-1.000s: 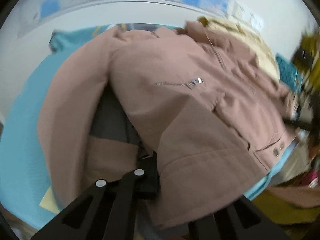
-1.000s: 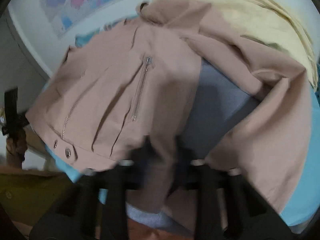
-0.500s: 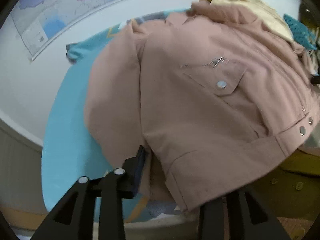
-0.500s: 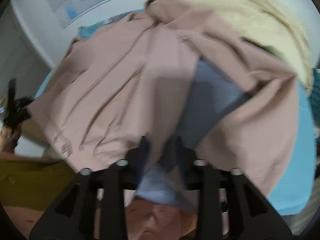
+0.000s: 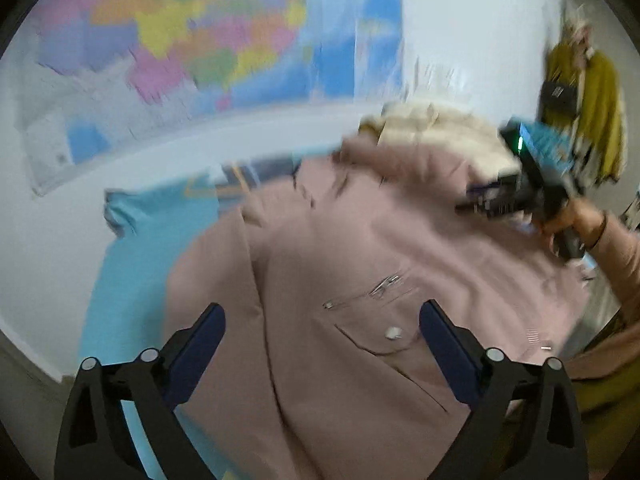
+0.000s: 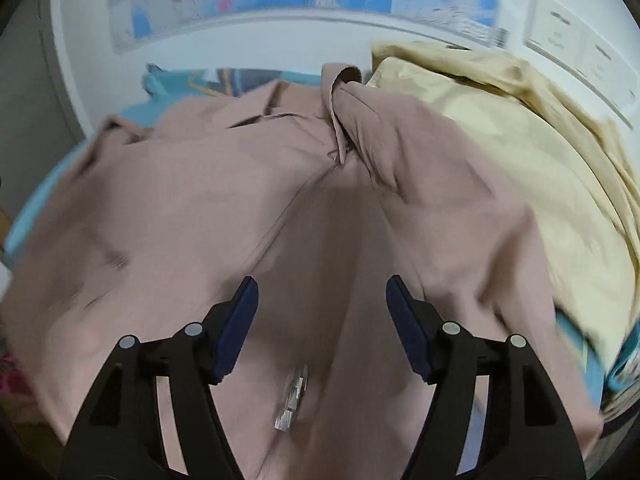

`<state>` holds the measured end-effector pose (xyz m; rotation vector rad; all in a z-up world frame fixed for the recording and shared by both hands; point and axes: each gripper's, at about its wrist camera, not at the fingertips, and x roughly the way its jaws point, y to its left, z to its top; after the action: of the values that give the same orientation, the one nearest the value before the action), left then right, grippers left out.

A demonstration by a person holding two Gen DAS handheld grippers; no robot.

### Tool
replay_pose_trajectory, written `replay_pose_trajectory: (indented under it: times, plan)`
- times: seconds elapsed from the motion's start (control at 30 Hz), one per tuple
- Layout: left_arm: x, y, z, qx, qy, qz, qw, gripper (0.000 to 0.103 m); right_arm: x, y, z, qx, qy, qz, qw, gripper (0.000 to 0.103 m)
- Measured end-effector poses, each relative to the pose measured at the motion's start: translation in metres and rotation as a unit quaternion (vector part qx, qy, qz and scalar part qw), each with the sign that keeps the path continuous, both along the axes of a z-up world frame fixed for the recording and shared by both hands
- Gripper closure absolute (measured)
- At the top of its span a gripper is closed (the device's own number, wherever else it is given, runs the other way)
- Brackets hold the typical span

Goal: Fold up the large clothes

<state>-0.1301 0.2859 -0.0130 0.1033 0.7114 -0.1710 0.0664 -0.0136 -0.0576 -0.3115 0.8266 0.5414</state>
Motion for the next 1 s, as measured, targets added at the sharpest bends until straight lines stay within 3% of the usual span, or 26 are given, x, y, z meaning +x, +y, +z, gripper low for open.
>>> replay_pose_trajectory:
  times: [0.1,0.13,0.17,0.23,0.3,0.4,0.53,0.63,0.7,0.73,0.77,0.83,0.9,1.0]
  plan:
    - [0.053,-0.008,-0.025,0.024,0.047,0.010,0.9985,0.022,0.028,0.013,-0.016,-0.018,0.025,0.001,1.000,0.046]
    - [0.069,-0.009,-0.030,0.028,0.057,0.012,0.9979,0.023,0.035,0.016,-0.021,-0.021,0.034,0.003,0.999,0.059]
    - [0.086,-0.009,-0.035,0.031,0.068,0.015,0.9971,0.024,0.043,0.018,-0.026,-0.013,0.052,0.005,0.999,0.078]
    - [0.114,-0.006,-0.043,0.028,0.093,0.022,0.9951,0.032,0.049,0.019,-0.025,0.007,0.054,0.004,0.999,0.102]
    - [0.142,-0.004,-0.051,0.033,0.112,0.029,0.9927,0.047,0.052,0.023,-0.019,0.006,0.044,0.008,0.999,0.102]
    - [0.179,-0.001,-0.059,0.076,0.106,0.049,0.9902,0.048,0.066,0.023,-0.006,0.027,0.030,-0.007,0.999,0.102]
    - [0.217,0.011,-0.067,0.095,0.102,0.076,0.9873,0.048,0.088,0.020,-0.003,0.060,0.043,-0.044,0.996,0.102]
    - [0.225,0.016,-0.072,0.118,0.097,0.095,0.9837,0.048,0.084,0.025,-0.019,0.024,0.056,-0.031,0.998,0.101]
    - [0.223,0.017,-0.071,0.120,0.092,0.100,0.9834,0.048,0.074,0.013,-0.016,0.031,0.053,-0.026,0.998,0.087]
    - [0.220,0.016,-0.069,0.119,0.087,0.099,0.9840,0.048,0.069,0.006,-0.011,0.043,0.052,-0.027,0.997,0.067]
    - [0.214,0.016,-0.066,0.115,0.080,0.098,0.9853,0.046,0.060,-0.007,-0.002,0.061,0.044,-0.027,0.997,0.057]
    - [0.207,0.013,-0.058,0.107,0.069,0.095,0.9873,0.041,0.041,-0.038,0.016,0.085,0.025,-0.031,0.996,0.056]
    - [0.194,0.006,-0.046,0.095,0.052,0.082,0.9908,0.031,0.021,-0.074,0.031,0.100,0.011,-0.051,0.994,0.047]
    - [0.180,-0.009,-0.034,0.084,0.034,0.058,0.9942,0.029,-0.010,-0.132,0.043,0.097,-0.011,-0.097,0.990,0.039]
